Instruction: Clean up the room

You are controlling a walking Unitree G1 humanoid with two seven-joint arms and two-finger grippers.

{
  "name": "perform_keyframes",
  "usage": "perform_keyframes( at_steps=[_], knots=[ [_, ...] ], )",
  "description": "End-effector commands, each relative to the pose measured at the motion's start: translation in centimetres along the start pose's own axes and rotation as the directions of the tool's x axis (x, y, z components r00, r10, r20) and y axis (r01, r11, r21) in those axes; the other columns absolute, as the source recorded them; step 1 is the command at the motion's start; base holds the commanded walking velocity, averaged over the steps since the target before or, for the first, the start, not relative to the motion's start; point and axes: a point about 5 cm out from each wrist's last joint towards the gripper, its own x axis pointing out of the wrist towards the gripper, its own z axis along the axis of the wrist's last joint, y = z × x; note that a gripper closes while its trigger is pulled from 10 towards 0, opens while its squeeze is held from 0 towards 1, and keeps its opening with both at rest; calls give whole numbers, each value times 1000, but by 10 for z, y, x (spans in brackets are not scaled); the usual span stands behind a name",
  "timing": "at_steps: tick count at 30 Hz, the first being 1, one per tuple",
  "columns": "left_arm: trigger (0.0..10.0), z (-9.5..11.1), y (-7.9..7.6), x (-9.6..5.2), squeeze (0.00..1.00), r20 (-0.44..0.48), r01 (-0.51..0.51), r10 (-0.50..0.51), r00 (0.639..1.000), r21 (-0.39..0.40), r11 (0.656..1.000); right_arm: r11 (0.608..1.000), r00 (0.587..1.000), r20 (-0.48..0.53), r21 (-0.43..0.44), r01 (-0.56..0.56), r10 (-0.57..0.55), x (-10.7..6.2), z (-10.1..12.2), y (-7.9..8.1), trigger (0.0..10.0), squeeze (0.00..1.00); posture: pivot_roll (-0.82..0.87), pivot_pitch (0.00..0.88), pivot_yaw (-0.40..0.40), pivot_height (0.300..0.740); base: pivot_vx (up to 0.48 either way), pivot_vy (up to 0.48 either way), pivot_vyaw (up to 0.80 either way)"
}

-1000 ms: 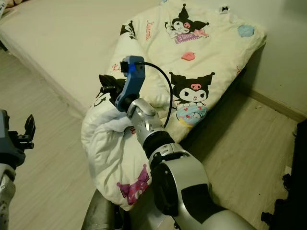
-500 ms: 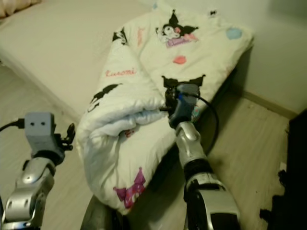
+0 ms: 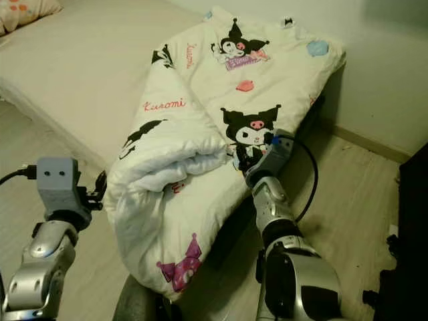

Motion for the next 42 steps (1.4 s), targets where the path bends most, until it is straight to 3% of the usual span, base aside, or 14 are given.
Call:
perform_keyframes(
  at_steps=[1, 9, 11, 13, 14, 18, 19, 20, 32, 38, 39, 40, 41, 42],
  knots=[
    [10000, -1, 11, -4, 0, -6, -20, 20, 1000, 21, 1000, 1000, 999, -43, 26, -16, 17, -1, -10, 4, 10000, 1000, 86, 281, 74, 582, 0, 0, 0],
    [10000, 5, 20, -14, 0, 18, -43, 42, 999, 52, 998, 993, 995, -61, 93, -76, 82, 4, -9, 16, 10000, 1000, 138, 319, 54, 582, 0, 0, 0],
    [10000, 10, 26, -21, 0, 33, -51, 49, 998, 73, 996, 980, 992, -52, 168, -102, 112, 6, -9, 22, 10000, 1000, 169, 335, 49, 582, 0, 0, 0],
    [10000, 10, 26, -21, 0, 33, -51, 49, 998, 73, 996, 980, 992, -52, 168, -102, 112, 6, -9, 22, 10000, 1000, 169, 335, 49, 582, 0, 0, 0],
    [10000, 17, 32, -30, 0, 46, -51, 47, 998, 95, 994, 963, 991, -34, 240, -121, 133, 8, -8, 29, 10000, 1000, 219, 351, 46, 582, 0, 0, 0],
    [10000, 17, 32, -30, 0, 46, -51, 47, 998, 95, 994, 963, 991, -34, 240, -121, 133, 8, -8, 29, 10000, 1000, 219, 351, 46, 582, 0, 0, 0],
    [10000, 20, 35, -34, 0, 50, -46, 41, 998, 103, 994, 957, 990, -31, 260, -127, 140, 9, -8, 32, 10000, 224, 229, 356, 46, 582, 0, 0, 0],
    [10000, 23, 37, -39, 0, 50, -39, 33, 998, 114, 993, 959, 987, -48, 249, -137, 154, 9, -12, 36, 10000, 0, 249, 366, 45, 582, 0, 0, 0],
    [10000, 31, 43, -59, 0, 24, -19, 16, 1000, 161, 987, 965, 973, -122, 196, -172, 198, 11, -25, 59, 10000, 0, 297, 391, 40, 582, 0, 0, 0],
    [10000, 32, 45, -61, 0, 20, -21, 18, 1000, 163, 986, 966, 974, -119, 193, -169, 194, 12, -23, 60, 10000, 0, 300, 389, 40, 582, 0, 0, 0],
    [10000, 32, 45, -61, 0, 18, -21, 18, 1000, 164, 986, 967, 975, -111, 194, -168, 192, 13, -21, 60, 9255, 0, 301, 387, 42, 582, 0, 0, 0],
    [10000, 32, 45, -62, 0, 15, -21, 19, 1000, 165, 986, 966, 976, -101, 196, -169, 191, 14, -19, 60, 2353, 0, 302, 388, 43, 582, 0, 0, 0],
    [10000, 32, 45, -62, 0, 15, -21, 19, 1000, 165, 986, 966, 976, -101, 196, -169, 191, 14, -19, 60, 2353, 0, 302, 388, 43, 582, 0, 0, 0],
    [10000, 33, 46, -62, 0, 13, -21, 19, 1000, 166, 986, 967, 978, -94, 194, -166, 187, 14, -17, 61, 0, 0, 302, 388, 45, 582, 0, 0, 0]
  ],
)
